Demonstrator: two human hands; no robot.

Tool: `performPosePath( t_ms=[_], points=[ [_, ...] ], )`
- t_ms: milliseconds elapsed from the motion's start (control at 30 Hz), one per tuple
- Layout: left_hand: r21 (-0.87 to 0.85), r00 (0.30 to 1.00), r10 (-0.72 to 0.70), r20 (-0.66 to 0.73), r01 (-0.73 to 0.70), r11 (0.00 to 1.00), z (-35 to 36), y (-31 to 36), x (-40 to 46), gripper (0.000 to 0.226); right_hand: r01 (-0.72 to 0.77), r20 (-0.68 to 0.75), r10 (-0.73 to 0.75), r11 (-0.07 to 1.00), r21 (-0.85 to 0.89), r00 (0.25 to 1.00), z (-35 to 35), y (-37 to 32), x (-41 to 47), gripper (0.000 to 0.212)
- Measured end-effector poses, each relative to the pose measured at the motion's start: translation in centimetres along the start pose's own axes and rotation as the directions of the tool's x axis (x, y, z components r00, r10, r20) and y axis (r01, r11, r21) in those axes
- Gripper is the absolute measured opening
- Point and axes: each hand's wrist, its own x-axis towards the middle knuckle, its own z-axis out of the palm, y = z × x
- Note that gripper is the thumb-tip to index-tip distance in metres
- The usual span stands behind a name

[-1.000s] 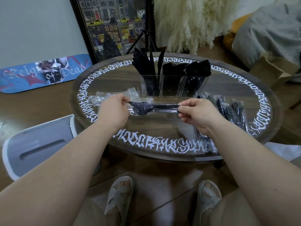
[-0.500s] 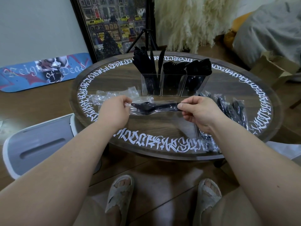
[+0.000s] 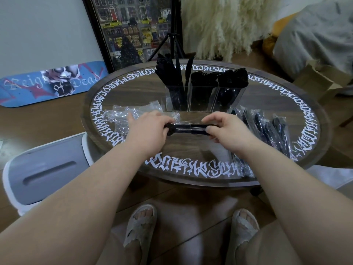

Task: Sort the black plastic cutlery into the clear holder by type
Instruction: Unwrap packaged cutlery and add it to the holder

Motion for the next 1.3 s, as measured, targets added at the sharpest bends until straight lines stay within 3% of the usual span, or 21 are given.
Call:
performPosePath(
  t_ms=[133,300,400,533,600,667,767,900,1067,1167,1300],
  points=[
    [-0.025,1.000,-0.006,0.016,0.006,1.000,0.1,0.2,0.1,0.036,0.234,0.053,-0.235,0.865,-0.444,0.970,0.5,-0.3,-0.4,0.025],
    [-0.060,1.000,-0.003,-0.011,0.002,0.998,0.6,-0.4,0.6,0.043,0.290,0.113,-0.280,0.745,-0.600,0.953,1.2,-0.7,-0.4,0.032],
    [-0.080,0.996,-0.057,-0.062,0.052,0.995,0.8,-1.7,1.1,0.053,0.200,0.049,-0.214,0.774,-0.601,0.976,0.5,-0.5,0.0,0.030],
    [-0.026,0.980,-0.159,-0.124,0.157,0.987,0.8,-3.0,1.2,0.050,0.059,-0.045,-0.103,0.815,-0.577,0.994,-0.9,0.2,0.1,0.029],
    [-0.032,0.972,-0.104,-0.210,0.099,0.995,0.9,-2.7,0.9,0.048,0.044,-0.040,-0.082,0.814,-0.579,0.996,-0.9,0.4,0.1,0.029],
    [-0.084,0.961,0.026,-0.274,-0.051,0.995,1.1,-1.6,0.6,0.046,0.050,-0.024,-0.079,0.813,-0.580,0.997,-0.6,0.4,0.0,0.029],
    [-0.121,0.984,0.146,-0.107,-0.158,0.980,1.9,-0.3,0.5,0.049,0.062,-0.015,-0.089,0.803,-0.593,0.996,-0.1,0.2,0.1,0.029],
    [-0.080,0.975,0.086,0.204,-0.071,0.994,3.1,-0.7,0.8,0.062,0.049,-0.027,-0.083,0.791,-0.610,0.996,-0.2,0.1,-0.1,0.029],
    [-0.099,0.961,0.045,0.273,-0.019,0.995,3.5,-1.1,1.2,0.068,-0.035,-0.123,-0.045,0.811,-0.583,0.991,-1.7,0.1,-0.5,0.031],
    [-0.251,0.990,0.061,0.127,-0.027,0.968,2.6,0.3,1.2,0.053,-0.029,-0.095,-0.018,0.880,-0.474,0.995,-2.0,0.0,-0.9,0.027],
    [-0.601,1.000,-0.025,-0.009,0.014,0.799,1.2,2.9,1.5,0.032,0.024,0.046,-0.007,0.928,-0.371,0.999,-1.7,-0.3,-1.6,0.017]
  ],
)
